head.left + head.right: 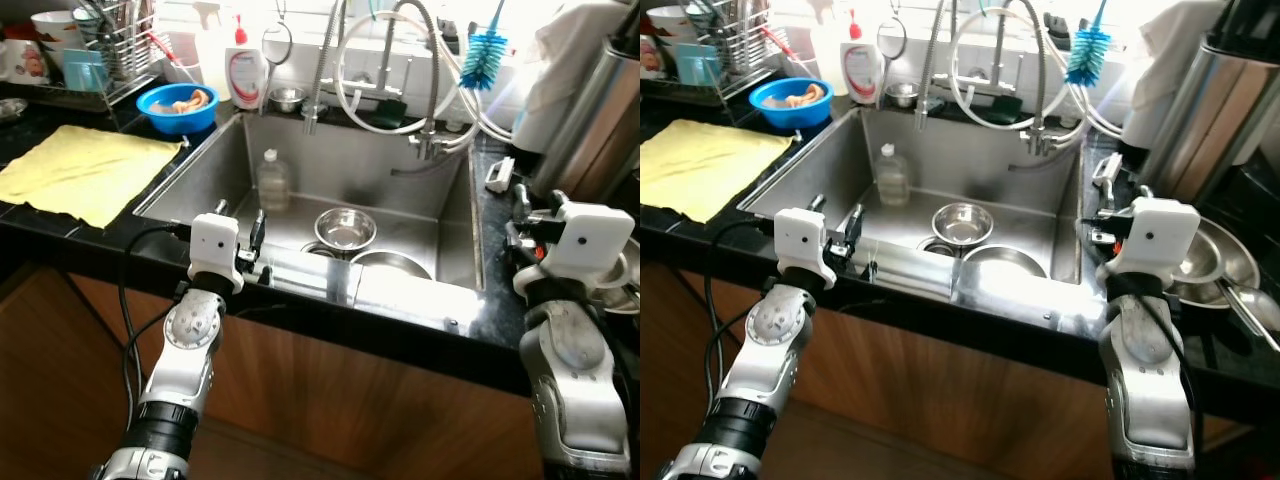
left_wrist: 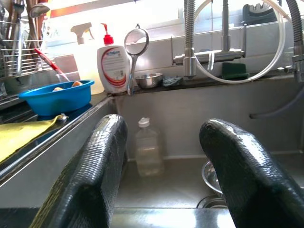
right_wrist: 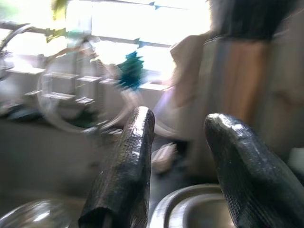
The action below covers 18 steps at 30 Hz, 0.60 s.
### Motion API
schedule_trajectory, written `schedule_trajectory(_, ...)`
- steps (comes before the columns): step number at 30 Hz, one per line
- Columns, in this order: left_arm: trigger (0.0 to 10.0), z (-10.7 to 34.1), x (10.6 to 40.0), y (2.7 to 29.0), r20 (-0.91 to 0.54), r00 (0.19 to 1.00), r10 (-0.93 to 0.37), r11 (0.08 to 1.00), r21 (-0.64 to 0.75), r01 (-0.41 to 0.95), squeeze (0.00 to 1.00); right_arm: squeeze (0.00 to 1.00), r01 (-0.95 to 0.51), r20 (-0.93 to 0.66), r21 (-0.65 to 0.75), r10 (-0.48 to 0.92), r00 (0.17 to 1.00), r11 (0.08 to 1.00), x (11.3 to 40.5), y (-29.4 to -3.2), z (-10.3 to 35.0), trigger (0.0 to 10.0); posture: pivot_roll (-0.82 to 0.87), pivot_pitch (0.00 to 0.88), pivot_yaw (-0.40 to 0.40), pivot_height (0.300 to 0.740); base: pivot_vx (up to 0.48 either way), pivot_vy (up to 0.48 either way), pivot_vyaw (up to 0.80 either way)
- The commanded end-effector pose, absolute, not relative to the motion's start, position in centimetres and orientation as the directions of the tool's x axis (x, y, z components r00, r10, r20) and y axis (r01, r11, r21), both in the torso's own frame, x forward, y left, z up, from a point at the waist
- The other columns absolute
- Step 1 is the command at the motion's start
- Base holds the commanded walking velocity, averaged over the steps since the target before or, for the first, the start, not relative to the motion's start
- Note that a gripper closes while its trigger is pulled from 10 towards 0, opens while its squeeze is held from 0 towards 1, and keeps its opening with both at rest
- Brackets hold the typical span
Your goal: Kitchen organization
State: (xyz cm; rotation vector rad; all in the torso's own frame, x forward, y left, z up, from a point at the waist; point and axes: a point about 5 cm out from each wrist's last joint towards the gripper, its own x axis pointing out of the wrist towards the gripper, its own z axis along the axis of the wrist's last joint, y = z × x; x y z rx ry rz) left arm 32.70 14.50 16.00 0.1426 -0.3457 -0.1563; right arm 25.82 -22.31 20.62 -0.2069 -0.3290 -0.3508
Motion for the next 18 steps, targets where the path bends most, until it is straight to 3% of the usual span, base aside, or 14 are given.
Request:
schedule_trajectory(1, 10.0, 16.1, 32.6, 14.6, 0.334, 0.926, -0.175, 0.977, 0.171, 0.123, 0.00, 0.00, 0.436, 0.372, -0.143, -0.360, 0.856, 0.889, 24.7, -23.2, 21.1, 10.0, 0.01, 0.000, -0.032, 0.740, 0.000, 0.000, 0.00)
schedule_trajectory(11, 10.0, 16.2, 33.2, 14.5, 0.330, 0.926, -0.183, 0.976, 0.173, 0.132, 0.00, 0.00, 0.611, 0.276, -0.165, -0.559, 0.782, 0.774, 20.7, -28.0, 19.1, 10.0, -0.02, 0.000, -0.024, 0.740, 0.000, 0.000, 0.00)
schedule_trajectory(17, 10.0, 16.1, 33.2, 14.7, 0.328, 0.928, -0.177, 0.977, 0.171, 0.126, 0.00, 0.00, 0.636, 0.260, -0.147, -0.591, 0.763, 0.757, 19.3, -28.6, 18.9, 10.0, -0.04, 0.000, -0.018, 0.740, 0.000, 0.000, 0.00)
schedule_trajectory(18, 10.0, 16.1, 33.2, 14.7, 0.325, 0.929, -0.178, 0.977, 0.170, 0.128, 0.00, 1.00, 0.641, 0.260, -0.142, -0.596, 0.760, 0.755, 19.0, -28.6, 18.9, 10.0, -0.05, 0.000, -0.012, 0.740, 0.000, 0.000, 0.00)
